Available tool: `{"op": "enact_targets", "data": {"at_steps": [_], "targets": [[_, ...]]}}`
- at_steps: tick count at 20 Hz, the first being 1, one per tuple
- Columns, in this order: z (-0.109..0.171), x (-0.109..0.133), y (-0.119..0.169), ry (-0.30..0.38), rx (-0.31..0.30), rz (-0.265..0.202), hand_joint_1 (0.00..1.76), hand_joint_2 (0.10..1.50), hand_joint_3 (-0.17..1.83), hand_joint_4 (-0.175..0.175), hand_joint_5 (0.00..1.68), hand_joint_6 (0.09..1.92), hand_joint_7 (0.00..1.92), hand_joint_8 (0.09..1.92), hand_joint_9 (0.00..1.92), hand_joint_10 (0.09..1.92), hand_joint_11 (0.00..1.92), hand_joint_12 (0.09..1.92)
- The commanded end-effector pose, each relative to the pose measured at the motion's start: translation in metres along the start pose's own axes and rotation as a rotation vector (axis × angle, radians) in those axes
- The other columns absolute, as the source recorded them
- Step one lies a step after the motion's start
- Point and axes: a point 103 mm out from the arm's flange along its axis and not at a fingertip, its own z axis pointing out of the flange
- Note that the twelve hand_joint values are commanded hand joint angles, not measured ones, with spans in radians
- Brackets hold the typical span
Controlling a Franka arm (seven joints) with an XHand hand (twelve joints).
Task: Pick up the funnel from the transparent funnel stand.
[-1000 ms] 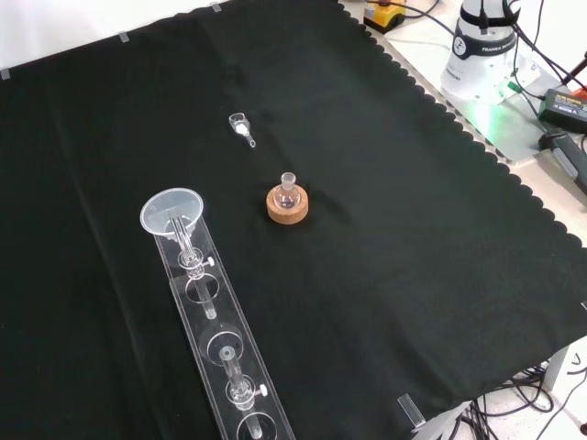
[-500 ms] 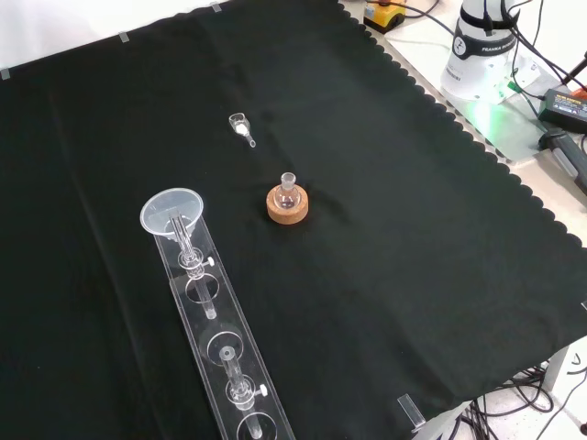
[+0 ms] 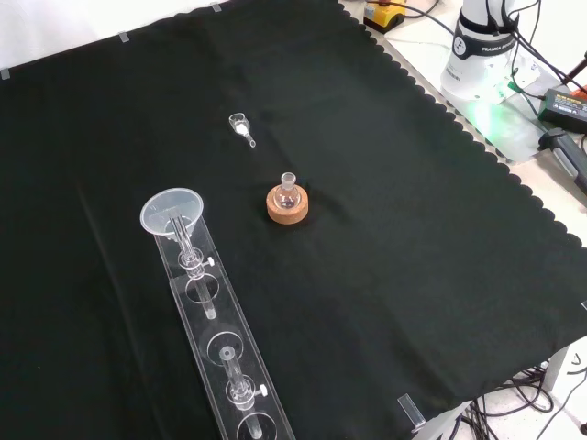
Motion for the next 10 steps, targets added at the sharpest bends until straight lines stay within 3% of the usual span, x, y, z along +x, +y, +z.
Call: {"op": "enact_targets", "data": {"at_steps": [1,6,10], "targets": [[0.007,0.052,0.103,0.143,-0.103,-0.026,0.16,0.8,0.16,0.015,0.0,0.09,0.0,0.09,0.0,0.09,0.0,1.26],[0.024,0.063,0.145,0.208,-0.116,-0.046,0.17,0.8,0.15,0.014,0.0,0.09,0.0,0.09,0.0,0.09,0.0,1.26],[0.039,0.069,0.165,0.207,-0.15,-0.044,0.17,0.8,0.15,0.009,0.0,0.09,0.0,0.09,0.0,0.09,0.0,1.26]]}}
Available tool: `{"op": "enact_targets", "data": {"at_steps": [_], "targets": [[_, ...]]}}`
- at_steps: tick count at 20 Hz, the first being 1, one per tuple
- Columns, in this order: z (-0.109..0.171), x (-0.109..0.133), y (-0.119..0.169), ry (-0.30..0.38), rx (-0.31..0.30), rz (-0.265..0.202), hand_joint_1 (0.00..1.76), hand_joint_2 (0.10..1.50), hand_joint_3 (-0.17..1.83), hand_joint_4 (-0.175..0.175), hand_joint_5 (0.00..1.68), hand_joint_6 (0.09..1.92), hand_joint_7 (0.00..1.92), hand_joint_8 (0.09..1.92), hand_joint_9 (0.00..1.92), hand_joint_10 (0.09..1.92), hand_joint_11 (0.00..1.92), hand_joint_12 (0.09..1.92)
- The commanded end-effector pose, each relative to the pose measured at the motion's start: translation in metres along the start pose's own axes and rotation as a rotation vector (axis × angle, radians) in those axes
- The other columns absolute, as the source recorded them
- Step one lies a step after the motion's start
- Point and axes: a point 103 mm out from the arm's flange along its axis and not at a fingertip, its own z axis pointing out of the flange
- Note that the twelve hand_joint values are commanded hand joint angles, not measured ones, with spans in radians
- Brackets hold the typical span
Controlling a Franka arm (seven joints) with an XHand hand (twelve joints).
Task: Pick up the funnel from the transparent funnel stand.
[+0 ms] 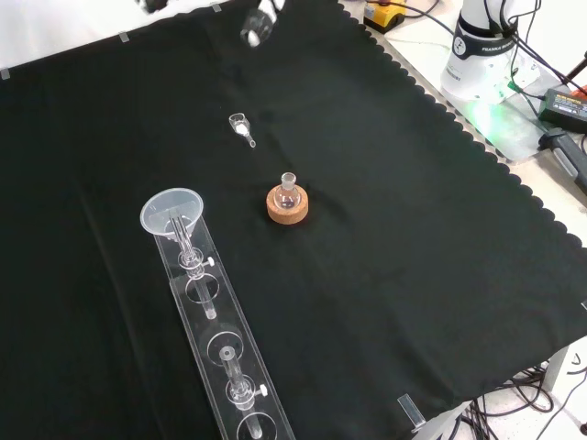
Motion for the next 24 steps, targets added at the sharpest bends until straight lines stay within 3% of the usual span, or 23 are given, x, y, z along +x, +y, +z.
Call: {"op": "enact_targets", "data": {"at_steps": [1,9,10,17,24], "targets": [[0.032,0.022,0.056,0.067,-0.085,-0.024,0.17,0.8,0.15,0.007,0.0,0.09,0.0,0.09,0.0,0.09,0.0,1.26],[0.076,0.027,0.09,0.115,0.001,-0.021,0.17,0.8,0.15,0.001,0.0,0.09,0.0,0.09,0.0,0.09,0.0,1.27],[0.079,0.029,0.093,0.106,0.009,0.002,0.17,0.8,0.15,0.001,0.0,0.09,0.0,0.09,0.0,0.09,0.0,1.27],[0.099,0.048,0.113,0.081,0.081,-0.056,0.17,0.8,0.14,0.0,0.0,0.09,0.0,0.09,0.0,0.09,0.0,1.27],[0.117,0.063,0.125,0.097,0.147,-0.074,0.17,0.81,0.14,-0.001,0.0,0.09,0.0,0.09,0.0,0.09,0.0,1.28]]}}
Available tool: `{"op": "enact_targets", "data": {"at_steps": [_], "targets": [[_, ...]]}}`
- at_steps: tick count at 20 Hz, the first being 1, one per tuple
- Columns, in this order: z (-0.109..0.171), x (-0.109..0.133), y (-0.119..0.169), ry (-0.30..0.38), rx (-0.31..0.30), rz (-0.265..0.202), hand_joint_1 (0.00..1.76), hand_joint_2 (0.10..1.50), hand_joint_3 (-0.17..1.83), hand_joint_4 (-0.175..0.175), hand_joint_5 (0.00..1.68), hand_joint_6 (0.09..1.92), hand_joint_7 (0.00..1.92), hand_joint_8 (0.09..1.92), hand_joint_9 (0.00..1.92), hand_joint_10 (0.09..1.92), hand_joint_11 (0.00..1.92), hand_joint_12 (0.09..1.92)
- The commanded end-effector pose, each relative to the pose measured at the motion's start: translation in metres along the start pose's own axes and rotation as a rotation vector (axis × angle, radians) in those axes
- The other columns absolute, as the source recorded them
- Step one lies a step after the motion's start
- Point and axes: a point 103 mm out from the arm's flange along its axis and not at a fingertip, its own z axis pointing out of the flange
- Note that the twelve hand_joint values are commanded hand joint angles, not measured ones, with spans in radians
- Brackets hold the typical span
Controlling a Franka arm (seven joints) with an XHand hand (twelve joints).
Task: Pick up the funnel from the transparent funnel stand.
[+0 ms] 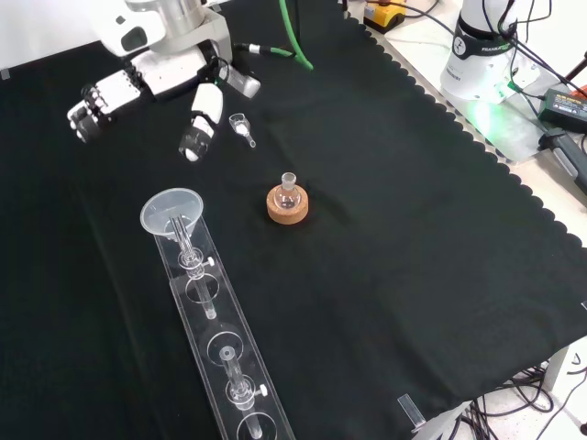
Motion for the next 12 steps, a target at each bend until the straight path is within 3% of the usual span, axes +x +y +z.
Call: {"op": "enact_targets", "data": {"at_steps": [1,12], "targets": [[0.024,0.017,0.005,0.0,0.078,-0.022,0.17,0.81,0.14,-0.001,0.0,0.09,0.0,0.09,0.0,0.09,0.0,1.28],[0.056,0.038,0.016,-0.015,0.154,-0.046,0.17,0.81,0.14,-0.001,0.0,0.09,0.0,0.09,0.0,0.09,0.0,1.27]]}}
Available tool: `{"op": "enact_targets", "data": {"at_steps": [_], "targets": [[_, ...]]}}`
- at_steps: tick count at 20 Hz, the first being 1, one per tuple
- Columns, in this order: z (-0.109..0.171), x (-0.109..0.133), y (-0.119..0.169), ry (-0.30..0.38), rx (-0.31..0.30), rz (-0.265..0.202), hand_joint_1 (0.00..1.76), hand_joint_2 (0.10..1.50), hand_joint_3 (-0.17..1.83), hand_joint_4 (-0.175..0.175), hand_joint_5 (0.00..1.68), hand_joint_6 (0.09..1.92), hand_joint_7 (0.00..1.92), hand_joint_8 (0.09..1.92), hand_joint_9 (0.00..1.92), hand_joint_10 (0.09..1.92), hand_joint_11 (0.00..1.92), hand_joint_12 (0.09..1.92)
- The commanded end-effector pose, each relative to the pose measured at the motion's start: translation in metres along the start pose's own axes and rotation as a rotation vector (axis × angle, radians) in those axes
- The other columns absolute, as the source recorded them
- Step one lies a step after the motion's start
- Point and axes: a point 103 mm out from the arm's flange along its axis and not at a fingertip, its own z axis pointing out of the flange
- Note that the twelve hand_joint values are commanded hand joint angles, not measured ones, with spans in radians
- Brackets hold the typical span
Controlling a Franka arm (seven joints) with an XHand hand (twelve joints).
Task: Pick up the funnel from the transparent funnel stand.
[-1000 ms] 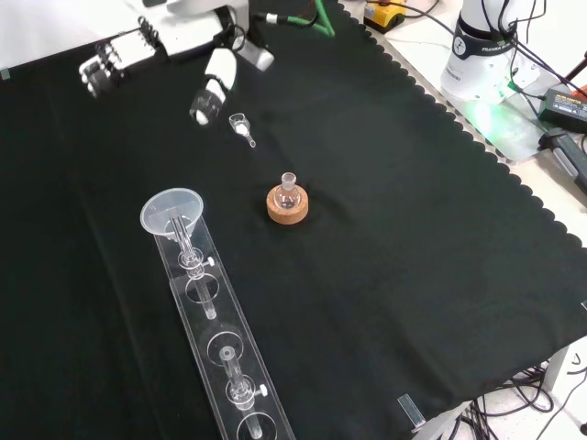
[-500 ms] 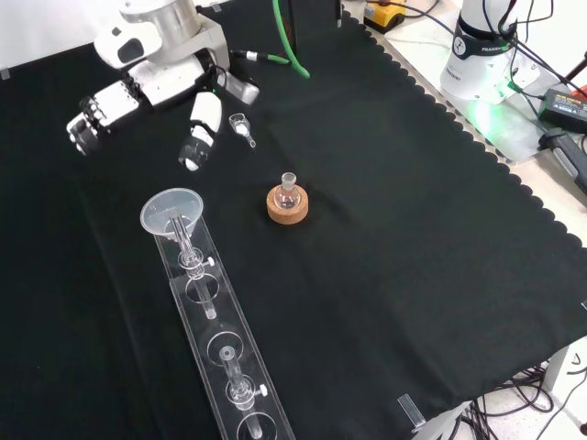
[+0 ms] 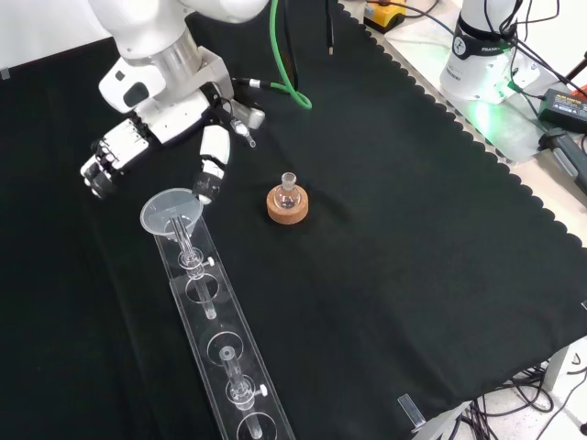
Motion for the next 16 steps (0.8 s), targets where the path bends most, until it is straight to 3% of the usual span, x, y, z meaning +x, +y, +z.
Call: {"op": "enact_targets", "data": {"at_steps": [1,8,12,14,16], "targets": [[0.019,0.012,0.007,-0.005,0.051,-0.013,0.17,0.81,0.14,-0.001,0.0,0.09,0.0,0.09,0.0,0.09,0.0,1.27],[0.041,0.006,0.007,-0.009,0.113,-0.003,0.16,0.82,0.13,-0.002,0.0,0.09,0.0,0.09,0.0,0.09,0.0,1.27],[0.048,0.001,0.003,-0.014,0.129,0.026,0.16,0.82,0.13,-0.002,0.0,0.09,0.0,0.09,0.0,0.09,0.0,1.27],[0.052,0.002,0.004,0.023,0.171,0.02,0.16,0.82,0.13,-0.003,0.0,0.09,0.0,0.09,0.0,0.09,0.0,1.27],[0.052,-0.006,0.004,-0.005,0.167,0.026,0.16,0.82,0.13,-0.003,0.0,0.09,0.0,0.09,0.0,0.09,0.0,1.27]]}}
